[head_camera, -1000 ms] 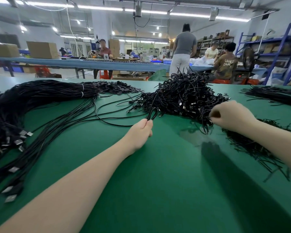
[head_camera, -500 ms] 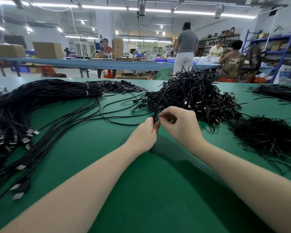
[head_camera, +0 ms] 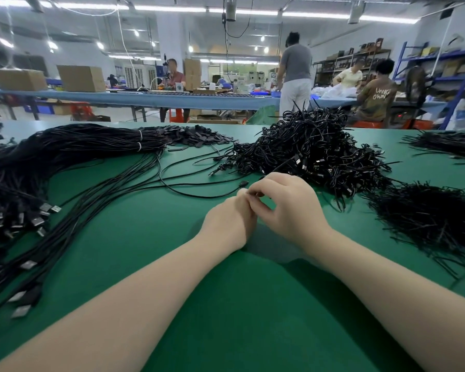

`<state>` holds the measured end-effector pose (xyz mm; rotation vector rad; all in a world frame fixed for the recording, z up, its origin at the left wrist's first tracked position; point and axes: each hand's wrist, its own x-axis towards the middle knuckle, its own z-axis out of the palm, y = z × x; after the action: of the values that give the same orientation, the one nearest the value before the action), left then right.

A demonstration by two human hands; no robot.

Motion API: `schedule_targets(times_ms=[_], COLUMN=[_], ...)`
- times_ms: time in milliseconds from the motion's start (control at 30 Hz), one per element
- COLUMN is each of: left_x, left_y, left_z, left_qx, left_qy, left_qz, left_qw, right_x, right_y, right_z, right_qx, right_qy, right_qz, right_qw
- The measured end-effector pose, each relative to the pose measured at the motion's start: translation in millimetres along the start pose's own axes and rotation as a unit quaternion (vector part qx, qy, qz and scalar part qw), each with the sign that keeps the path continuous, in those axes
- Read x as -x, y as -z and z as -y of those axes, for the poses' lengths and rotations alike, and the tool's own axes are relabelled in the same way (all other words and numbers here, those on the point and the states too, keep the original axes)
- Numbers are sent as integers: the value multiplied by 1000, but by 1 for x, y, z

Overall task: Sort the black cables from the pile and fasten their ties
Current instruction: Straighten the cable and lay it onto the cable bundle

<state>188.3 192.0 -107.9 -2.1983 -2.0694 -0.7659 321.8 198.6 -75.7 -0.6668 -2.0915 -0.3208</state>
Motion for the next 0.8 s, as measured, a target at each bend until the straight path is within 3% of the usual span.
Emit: schedule_targets(times_ms=[67,167,300,433,533,700,800], left_x=[-1,1,5,14,19,20,16], left_y=[-4,2,8,20,23,20,16], left_z=[-2,-5,-10,-16,-17,-17,-14], left_qx=[-113,-172,-234,-163,-100,76,209], left_qy=[2,-1,-176,-295,-309,-219,-124], left_qz=[-3,-31,-77,-93,-115,-128,-135], left_qw=[994,985,953,937,939,964,961], right_x=[-10,-30,-44,-29,-15,-3,-3], right_y=[10,28,55,67,56,29,16], right_z=[1,-3,-33,-61,-65,-53,-38], right_qx=[81,106,-27,-231,-379,-585,-606], right_qy=[34,-10,-139,-306,-393,-477,-487], right_qz=[48,181,339,416,380,249,201], right_qw=[995,978,930,824,747,607,597])
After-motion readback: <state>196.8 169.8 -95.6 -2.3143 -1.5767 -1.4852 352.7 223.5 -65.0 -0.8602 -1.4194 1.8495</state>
